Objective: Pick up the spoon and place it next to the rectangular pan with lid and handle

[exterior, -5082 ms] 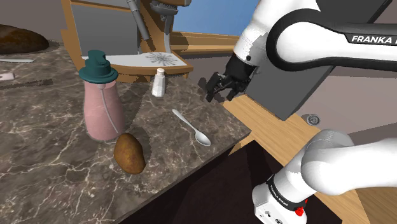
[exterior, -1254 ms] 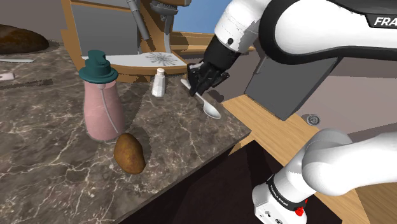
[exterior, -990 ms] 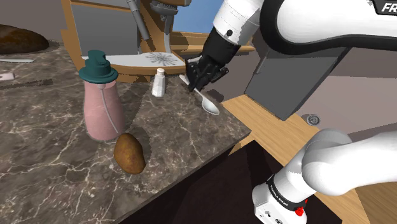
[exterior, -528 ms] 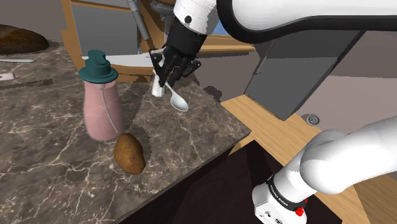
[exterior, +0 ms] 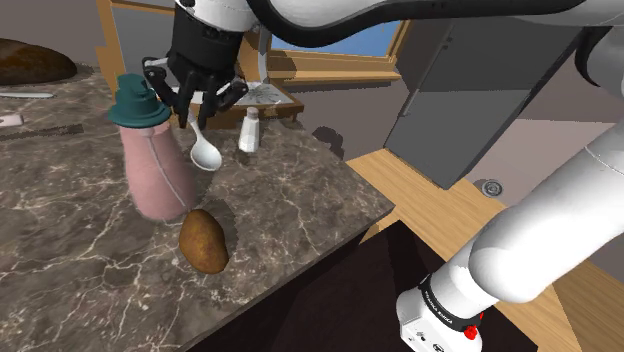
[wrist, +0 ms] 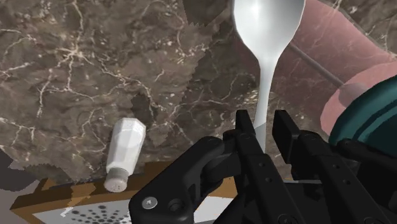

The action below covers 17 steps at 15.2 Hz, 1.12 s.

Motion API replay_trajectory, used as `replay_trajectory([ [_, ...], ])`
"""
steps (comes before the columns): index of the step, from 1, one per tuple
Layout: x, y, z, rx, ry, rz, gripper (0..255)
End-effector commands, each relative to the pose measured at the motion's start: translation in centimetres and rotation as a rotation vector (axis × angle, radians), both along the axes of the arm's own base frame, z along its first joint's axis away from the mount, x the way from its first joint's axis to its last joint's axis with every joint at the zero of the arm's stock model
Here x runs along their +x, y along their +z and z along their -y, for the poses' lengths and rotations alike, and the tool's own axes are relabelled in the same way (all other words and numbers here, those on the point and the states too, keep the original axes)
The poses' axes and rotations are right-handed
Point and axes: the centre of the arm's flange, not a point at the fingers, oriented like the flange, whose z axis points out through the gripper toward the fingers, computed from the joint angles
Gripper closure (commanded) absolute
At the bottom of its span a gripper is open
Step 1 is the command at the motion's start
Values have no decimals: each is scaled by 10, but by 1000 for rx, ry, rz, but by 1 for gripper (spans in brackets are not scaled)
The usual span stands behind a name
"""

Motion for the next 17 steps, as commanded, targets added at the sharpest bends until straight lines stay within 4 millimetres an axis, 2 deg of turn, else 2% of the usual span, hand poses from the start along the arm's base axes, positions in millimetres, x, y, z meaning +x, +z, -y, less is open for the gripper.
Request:
replay_trajectory([
  [1,13,-4,-22,-4,-2,-6,255],
  [11,72,-3,-140,-4,-2,-6,255],
  [12,81,-3,-158,-4,-2,-6,255],
  [17,81,-30,-158,-4,-2,-6,255],
])
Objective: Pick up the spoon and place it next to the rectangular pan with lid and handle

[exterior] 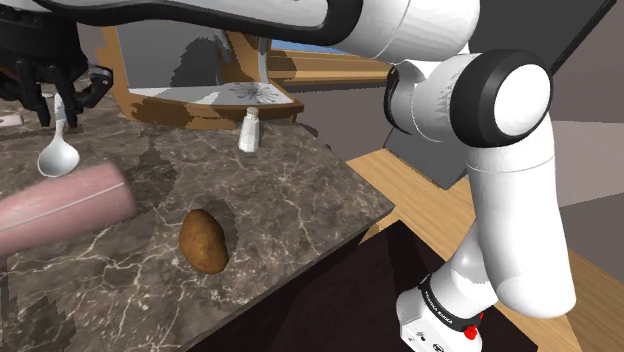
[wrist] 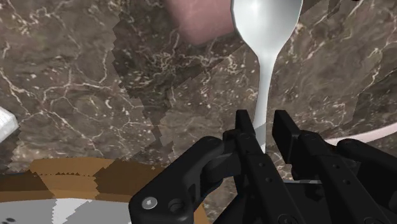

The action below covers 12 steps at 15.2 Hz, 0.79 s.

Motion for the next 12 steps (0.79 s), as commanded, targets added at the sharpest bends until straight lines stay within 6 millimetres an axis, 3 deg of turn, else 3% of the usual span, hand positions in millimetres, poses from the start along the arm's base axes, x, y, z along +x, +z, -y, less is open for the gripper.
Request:
replay_trajectory([
  [1,-1,-10,0,0,0,0,255],
  [12,-1,-68,0,0,0,0,255],
])
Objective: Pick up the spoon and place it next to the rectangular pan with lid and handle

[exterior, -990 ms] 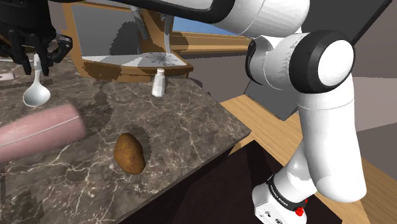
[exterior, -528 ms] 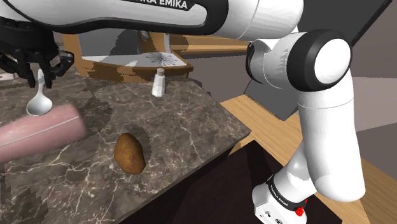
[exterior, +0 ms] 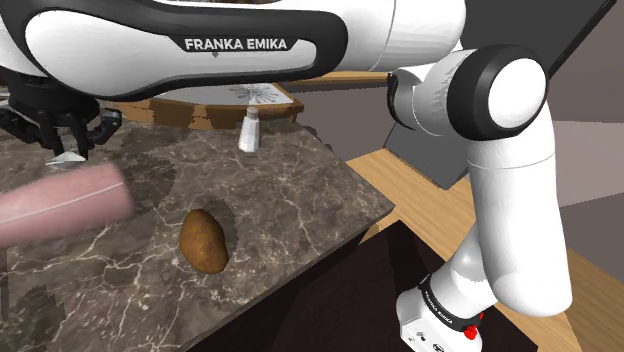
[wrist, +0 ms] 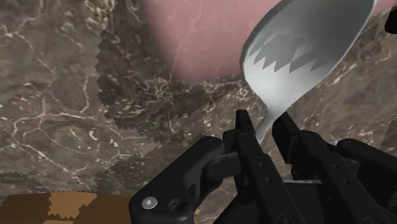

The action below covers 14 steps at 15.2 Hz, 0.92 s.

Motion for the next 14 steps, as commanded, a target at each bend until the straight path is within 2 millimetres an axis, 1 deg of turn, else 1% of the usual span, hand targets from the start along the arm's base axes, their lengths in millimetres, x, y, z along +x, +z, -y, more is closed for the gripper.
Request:
replay_trajectory([
  [1,0,-11,1,0,0,0,255],
  [8,0,-47,1,0,0,0,255],
  [14,0,-47,1,0,0,0,255],
])
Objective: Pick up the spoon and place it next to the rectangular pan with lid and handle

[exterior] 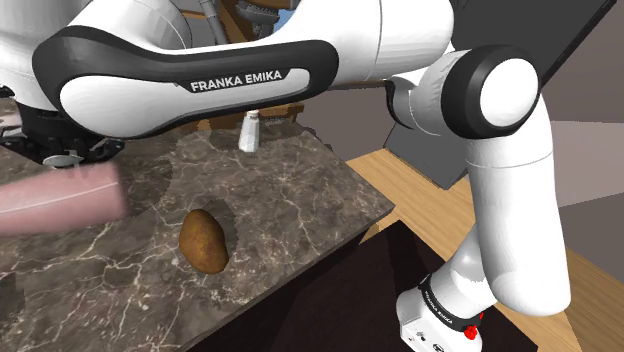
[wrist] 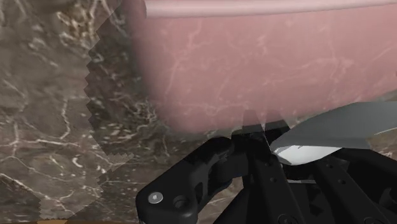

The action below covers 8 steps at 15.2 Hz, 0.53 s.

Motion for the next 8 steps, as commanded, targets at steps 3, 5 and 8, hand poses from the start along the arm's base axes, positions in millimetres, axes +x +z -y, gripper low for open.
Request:
replay_trajectory([
  [3,1,-7,1,-11,-2,-9,0],
  [5,1,-7,2,-11,-2,-9,0],
  [8,-2,5,3,-11,-2,-9,0],
])
